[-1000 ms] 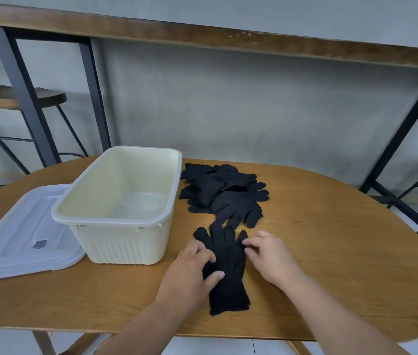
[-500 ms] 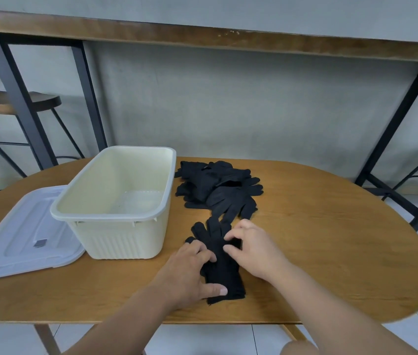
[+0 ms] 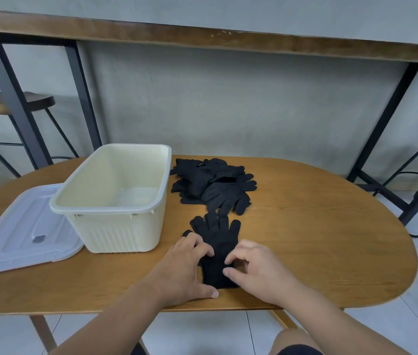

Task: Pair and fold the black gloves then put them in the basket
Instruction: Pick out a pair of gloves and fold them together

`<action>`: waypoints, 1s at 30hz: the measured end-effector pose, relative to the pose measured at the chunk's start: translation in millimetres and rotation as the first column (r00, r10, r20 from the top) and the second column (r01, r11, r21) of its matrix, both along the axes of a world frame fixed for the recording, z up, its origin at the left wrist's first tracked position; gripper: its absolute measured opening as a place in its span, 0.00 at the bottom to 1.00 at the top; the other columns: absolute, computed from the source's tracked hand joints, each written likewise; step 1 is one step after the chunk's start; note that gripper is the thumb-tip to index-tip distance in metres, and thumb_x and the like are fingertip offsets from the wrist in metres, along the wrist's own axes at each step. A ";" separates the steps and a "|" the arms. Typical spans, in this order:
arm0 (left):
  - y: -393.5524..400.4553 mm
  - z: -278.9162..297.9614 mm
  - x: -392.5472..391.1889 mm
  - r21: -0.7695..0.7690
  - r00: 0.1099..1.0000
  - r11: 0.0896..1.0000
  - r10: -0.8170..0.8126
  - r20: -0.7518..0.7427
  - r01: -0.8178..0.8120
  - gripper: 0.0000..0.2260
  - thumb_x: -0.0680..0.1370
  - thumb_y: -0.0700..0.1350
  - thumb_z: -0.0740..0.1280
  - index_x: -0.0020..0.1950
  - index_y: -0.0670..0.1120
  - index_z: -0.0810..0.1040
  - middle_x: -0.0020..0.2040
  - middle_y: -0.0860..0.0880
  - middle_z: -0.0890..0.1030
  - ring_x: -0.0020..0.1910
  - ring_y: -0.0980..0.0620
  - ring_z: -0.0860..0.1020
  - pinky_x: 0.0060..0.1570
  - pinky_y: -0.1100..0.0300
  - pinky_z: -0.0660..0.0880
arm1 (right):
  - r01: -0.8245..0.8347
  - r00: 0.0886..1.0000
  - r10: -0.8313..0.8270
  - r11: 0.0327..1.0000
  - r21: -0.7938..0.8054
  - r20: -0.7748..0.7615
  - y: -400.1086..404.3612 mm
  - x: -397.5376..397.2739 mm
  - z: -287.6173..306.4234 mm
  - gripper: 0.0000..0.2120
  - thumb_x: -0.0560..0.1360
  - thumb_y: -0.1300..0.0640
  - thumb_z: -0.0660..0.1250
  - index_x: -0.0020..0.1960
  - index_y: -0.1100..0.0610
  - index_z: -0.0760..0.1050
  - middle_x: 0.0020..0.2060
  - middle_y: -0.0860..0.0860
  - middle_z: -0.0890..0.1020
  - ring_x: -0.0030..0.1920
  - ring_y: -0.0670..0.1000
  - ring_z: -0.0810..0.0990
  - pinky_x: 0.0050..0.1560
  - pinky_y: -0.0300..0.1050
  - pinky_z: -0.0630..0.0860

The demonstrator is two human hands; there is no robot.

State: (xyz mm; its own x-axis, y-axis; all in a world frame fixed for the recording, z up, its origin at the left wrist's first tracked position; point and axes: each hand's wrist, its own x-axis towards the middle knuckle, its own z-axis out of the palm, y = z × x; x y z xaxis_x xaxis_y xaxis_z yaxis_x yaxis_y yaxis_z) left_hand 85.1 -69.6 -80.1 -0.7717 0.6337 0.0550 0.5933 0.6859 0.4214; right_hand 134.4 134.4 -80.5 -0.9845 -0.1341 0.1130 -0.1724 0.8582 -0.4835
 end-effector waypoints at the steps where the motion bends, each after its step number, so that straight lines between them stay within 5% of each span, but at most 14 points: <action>1: -1.1 0.4 1.4 0.001 1.000 1.000 -0.002 0.017 0.002 0.31 0.65 0.64 0.74 0.65 0.59 0.68 0.58 0.61 0.64 0.56 0.60 0.69 0.57 0.63 0.72 | -0.022 1.000 0.022 1.000 0.001 0.021 -0.1 3.4 0.6 0.13 0.74 0.43 0.69 0.55 0.45 0.81 0.50 0.38 0.74 0.42 0.38 0.72 0.43 0.35 0.70; 9: 0.7 -0.2 8.7 0.014 0.993 0.998 0.057 0.102 -0.059 0.25 0.68 0.59 0.75 0.62 0.57 0.71 0.45 0.59 0.70 0.40 0.59 0.72 0.37 0.70 0.67 | -0.053 0.998 0.055 0.997 0.063 -0.023 -13.4 12.1 2.2 0.10 0.79 0.49 0.64 0.57 0.47 0.82 0.51 0.39 0.76 0.46 0.40 0.74 0.49 0.38 0.76; 18: -1.7 -0.3 10.1 -0.008 0.999 1.000 -0.008 0.031 0.008 0.19 0.73 0.58 0.71 0.63 0.55 0.76 0.50 0.59 0.68 0.40 0.61 0.70 0.38 0.71 0.65 | -0.111 0.992 0.102 0.987 0.119 0.079 -12.0 14.5 3.1 0.17 0.75 0.42 0.67 0.62 0.45 0.79 0.56 0.37 0.74 0.46 0.40 0.73 0.47 0.38 0.73; 26: 5.2 -4.4 12.1 0.047 0.996 0.999 0.001 -0.093 0.004 0.11 0.79 0.50 0.61 0.56 0.51 0.82 0.52 0.54 0.76 0.40 0.57 0.73 0.45 0.63 0.75 | -0.144 0.987 0.159 0.942 0.303 -0.025 -16.6 15.2 6.9 0.19 0.76 0.52 0.61 0.67 0.47 0.74 0.56 0.42 0.76 0.52 0.47 0.76 0.46 0.38 0.69; 30: 2.5 -4.3 14.5 0.105 0.999 0.994 0.001 -0.045 0.004 0.14 0.75 0.59 0.67 0.56 0.53 0.80 0.51 0.60 0.73 0.40 0.59 0.72 0.41 0.69 0.71 | -0.077 0.994 0.092 0.974 0.215 -0.060 -15.9 13.4 6.9 0.14 0.77 0.51 0.62 0.60 0.46 0.78 0.52 0.42 0.77 0.50 0.45 0.76 0.47 0.39 0.72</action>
